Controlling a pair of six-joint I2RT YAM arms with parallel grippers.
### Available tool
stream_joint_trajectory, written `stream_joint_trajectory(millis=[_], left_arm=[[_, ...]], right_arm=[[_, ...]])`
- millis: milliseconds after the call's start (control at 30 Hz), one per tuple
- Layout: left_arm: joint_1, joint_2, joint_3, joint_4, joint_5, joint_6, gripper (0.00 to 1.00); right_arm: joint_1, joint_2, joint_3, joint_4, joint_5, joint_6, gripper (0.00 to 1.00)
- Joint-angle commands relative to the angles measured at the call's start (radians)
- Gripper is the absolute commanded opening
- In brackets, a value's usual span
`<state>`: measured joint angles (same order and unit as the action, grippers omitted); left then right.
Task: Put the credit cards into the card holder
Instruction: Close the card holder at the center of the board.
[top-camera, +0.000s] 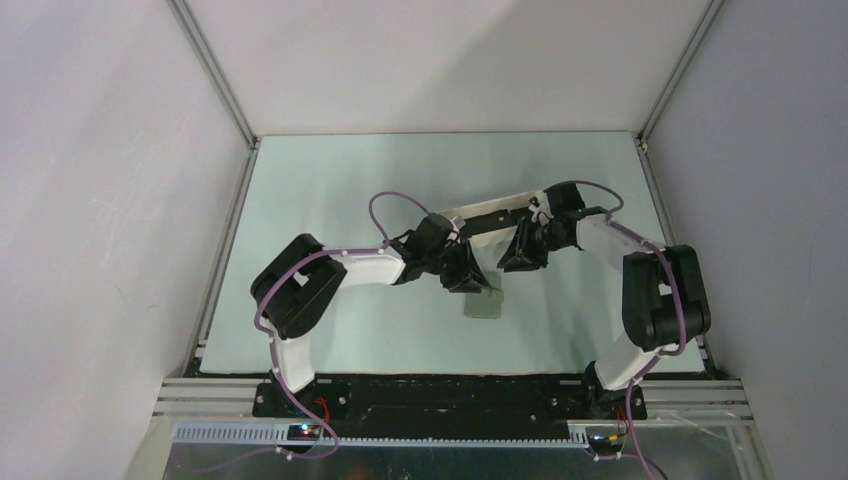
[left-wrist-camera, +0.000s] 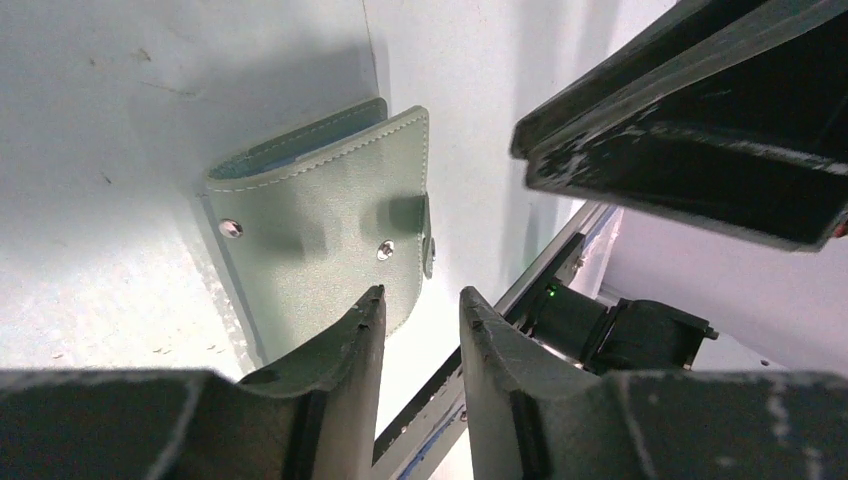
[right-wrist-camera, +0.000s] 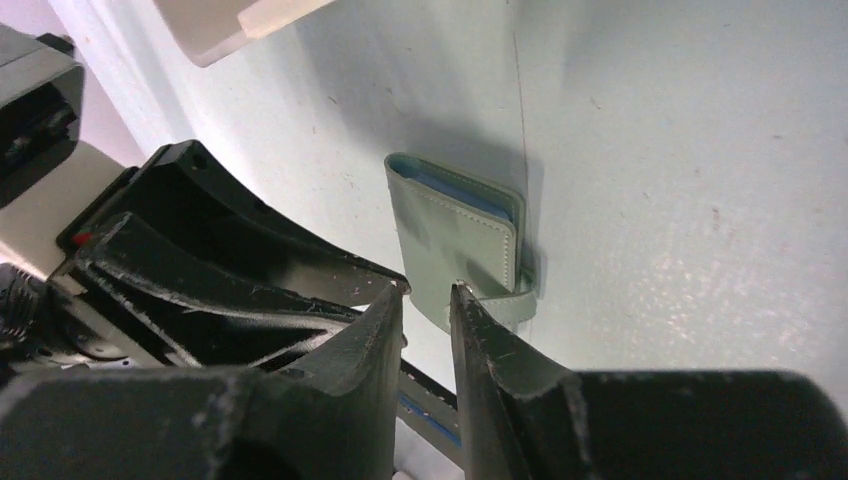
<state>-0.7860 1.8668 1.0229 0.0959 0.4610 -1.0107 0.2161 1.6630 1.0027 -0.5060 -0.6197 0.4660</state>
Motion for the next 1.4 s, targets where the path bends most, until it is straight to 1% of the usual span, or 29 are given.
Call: stream_joint_trajectory(millis=[0,33,67,100,167,200,367,533,767,867,1000,1100,1233,1300,1367], left_arm=[[-0.003,-0.013,-0.001,0.037,0.033,0.022,0.38],[-0.003,-0.01,0.002,0.039,0.034,0.021,0.38],[-0.004,-0.002,0.003,0.04,0.035,0.019,0.38],[-0.003,0.002,0.007,0.04,0.036,0.018,0.38],[-0.003,0.015,0.015,0.041,0.04,0.015,0.37],[-0.003,0.026,0.015,0.041,0.041,0.014,0.36],[-0.005,0.056,0.019,0.059,0.055,0.004,0.37],[-0.005,0.069,0.013,0.104,0.085,-0.01,0.42],[-0.006,0.07,0.004,0.12,0.091,-0.018,0.43],[-0.007,0.073,0.002,0.122,0.091,-0.02,0.4],[-0.01,0.077,0.004,0.122,0.088,-0.02,0.33],[-0.01,0.073,-0.006,0.114,0.062,-0.014,0.33],[-0.014,0.059,-0.01,0.081,0.039,0.005,0.36],[-0.018,0.062,-0.002,0.068,0.04,0.014,0.35],[-0.024,0.072,0.009,0.063,0.045,0.018,0.3]], right_arm=[[-0.035,-0.049,-0.016,-0.046,-0.029,-0.058,0.27],[-0.041,-0.049,-0.037,-0.046,-0.032,-0.067,0.21],[-0.044,-0.052,-0.057,-0.047,-0.034,-0.077,0.17],[-0.045,-0.052,-0.068,-0.048,-0.035,-0.082,0.1],[-0.046,-0.054,-0.098,-0.043,-0.042,-0.089,0.01],[-0.045,-0.053,-0.116,-0.041,-0.045,-0.091,0.0],[-0.034,-0.031,-0.149,-0.019,-0.07,-0.098,0.0],[-0.011,-0.002,-0.149,0.03,-0.093,-0.07,0.0],[0.029,0.055,-0.149,0.086,-0.083,-0.025,0.0],[0.037,0.071,-0.149,0.119,-0.084,-0.004,0.0],[0.04,0.074,-0.149,0.131,-0.078,0.012,0.0],[0.039,0.073,-0.148,0.13,-0.077,0.012,0.0],[0.039,0.074,-0.148,0.13,-0.08,0.013,0.0],[0.04,0.074,-0.149,0.132,-0.082,0.015,0.0],[0.038,0.076,-0.148,0.134,-0.084,0.017,0.0]])
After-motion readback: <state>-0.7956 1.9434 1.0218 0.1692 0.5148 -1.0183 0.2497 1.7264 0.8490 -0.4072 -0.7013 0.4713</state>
